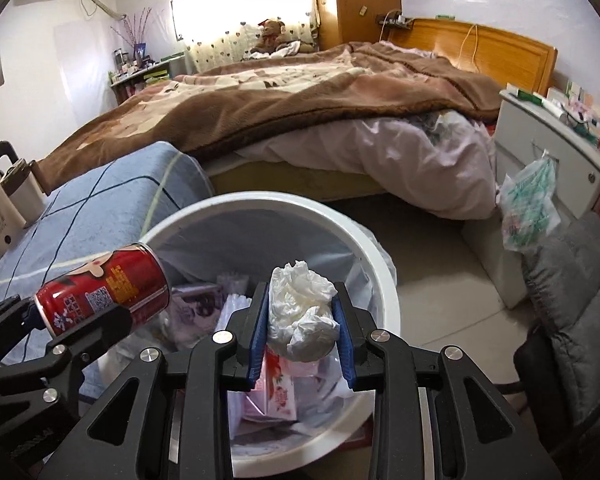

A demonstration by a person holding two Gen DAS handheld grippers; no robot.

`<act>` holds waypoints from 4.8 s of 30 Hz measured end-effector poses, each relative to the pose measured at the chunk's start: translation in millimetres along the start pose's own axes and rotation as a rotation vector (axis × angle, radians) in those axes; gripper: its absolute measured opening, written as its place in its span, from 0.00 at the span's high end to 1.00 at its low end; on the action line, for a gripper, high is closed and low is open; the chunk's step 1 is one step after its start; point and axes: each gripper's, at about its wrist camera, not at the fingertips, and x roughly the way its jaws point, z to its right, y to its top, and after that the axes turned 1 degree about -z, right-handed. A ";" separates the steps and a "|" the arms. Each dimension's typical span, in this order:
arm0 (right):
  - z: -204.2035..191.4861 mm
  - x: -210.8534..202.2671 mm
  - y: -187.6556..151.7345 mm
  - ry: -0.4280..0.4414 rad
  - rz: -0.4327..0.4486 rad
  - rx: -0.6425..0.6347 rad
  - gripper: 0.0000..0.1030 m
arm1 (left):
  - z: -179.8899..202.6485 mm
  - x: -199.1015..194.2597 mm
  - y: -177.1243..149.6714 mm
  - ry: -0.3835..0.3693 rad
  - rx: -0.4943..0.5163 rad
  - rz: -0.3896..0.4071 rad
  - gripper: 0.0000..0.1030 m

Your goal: Collect trash

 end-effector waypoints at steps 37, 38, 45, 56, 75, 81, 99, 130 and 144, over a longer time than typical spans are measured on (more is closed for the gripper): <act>-28.5 -89.5 -59.4 -0.027 0.163 0.031 0.53 | -15.8 -77.1 -48.9 0.127 -0.052 0.137 0.30; -29.8 -93.9 -62.2 -0.022 0.172 0.033 0.53 | -14.6 -80.4 -51.4 0.140 -0.046 0.145 0.30; -34.3 -112.6 -78.4 -0.016 0.209 0.047 0.53 | -10.4 -98.2 -67.1 0.177 -0.015 0.189 0.30; -42.9 -128.5 -100.4 0.012 0.231 0.029 0.53 | -6.2 -117.6 -84.0 0.202 -0.016 0.233 0.30; -47.4 -129.8 -105.8 0.022 0.230 0.021 0.53 | -10.9 -122.5 -91.1 0.214 -0.041 0.234 0.30; -48.3 -129.6 -106.0 0.014 0.227 0.015 0.53 | -10.2 -121.3 -91.1 0.215 -0.038 0.233 0.30; -46.3 -126.1 -105.1 0.022 0.221 0.023 0.53 | -10.1 -122.0 -91.8 0.218 -0.031 0.231 0.30; -47.5 -126.8 -105.0 0.027 0.223 0.019 0.53 | -8.7 -122.8 -92.0 0.217 -0.030 0.235 0.30; -48.3 -126.7 -105.4 0.028 0.222 0.018 0.53 | -8.8 -122.5 -92.1 0.216 -0.030 0.234 0.30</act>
